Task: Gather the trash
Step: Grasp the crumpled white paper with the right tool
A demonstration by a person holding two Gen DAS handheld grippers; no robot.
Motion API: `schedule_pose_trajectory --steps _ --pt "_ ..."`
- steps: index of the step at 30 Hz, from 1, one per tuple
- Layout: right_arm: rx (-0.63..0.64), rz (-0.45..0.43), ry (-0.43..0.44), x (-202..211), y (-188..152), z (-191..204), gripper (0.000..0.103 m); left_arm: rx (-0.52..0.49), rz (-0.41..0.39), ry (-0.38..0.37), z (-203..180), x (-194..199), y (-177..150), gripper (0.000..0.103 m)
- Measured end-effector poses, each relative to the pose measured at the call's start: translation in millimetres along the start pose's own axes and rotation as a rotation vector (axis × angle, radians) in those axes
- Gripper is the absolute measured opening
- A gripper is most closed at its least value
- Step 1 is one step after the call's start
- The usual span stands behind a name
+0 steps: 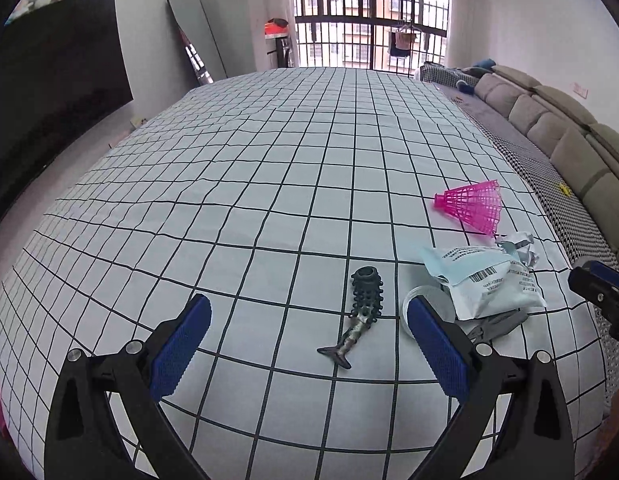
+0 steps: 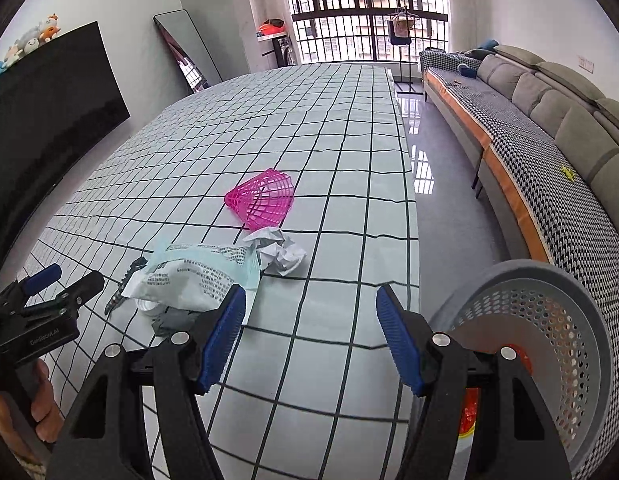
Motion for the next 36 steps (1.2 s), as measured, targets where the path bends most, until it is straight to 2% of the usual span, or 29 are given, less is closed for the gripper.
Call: schedule_pose_trajectory --steps 19,21,27,31,36 --pt "0.061 0.081 -0.01 -52 35 22 0.064 0.034 0.036 -0.02 12 -7 -6 0.097" --pt "0.066 0.089 -0.014 -55 35 23 0.061 0.036 0.036 -0.021 12 -7 -6 0.097" --pt "0.072 0.114 -0.005 -62 32 25 0.045 0.035 0.039 -0.025 11 -6 -5 0.097" --pt "0.08 0.116 -0.004 -60 29 29 0.028 0.036 0.045 -0.033 11 -7 -6 0.097" --pt "0.051 0.092 0.003 -51 27 22 0.026 0.035 0.053 -0.034 9 -10 -6 0.097"
Point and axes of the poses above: each gripper's, at about its wrist camera, not at the fingertips, and x roughly against the way its jaws point, z to its left, y to its top, the point moved 2 cm from there along -x, roughly the way its jaws point, and after that the axes turned 5 degrees about -y, right-handed, at the moved point
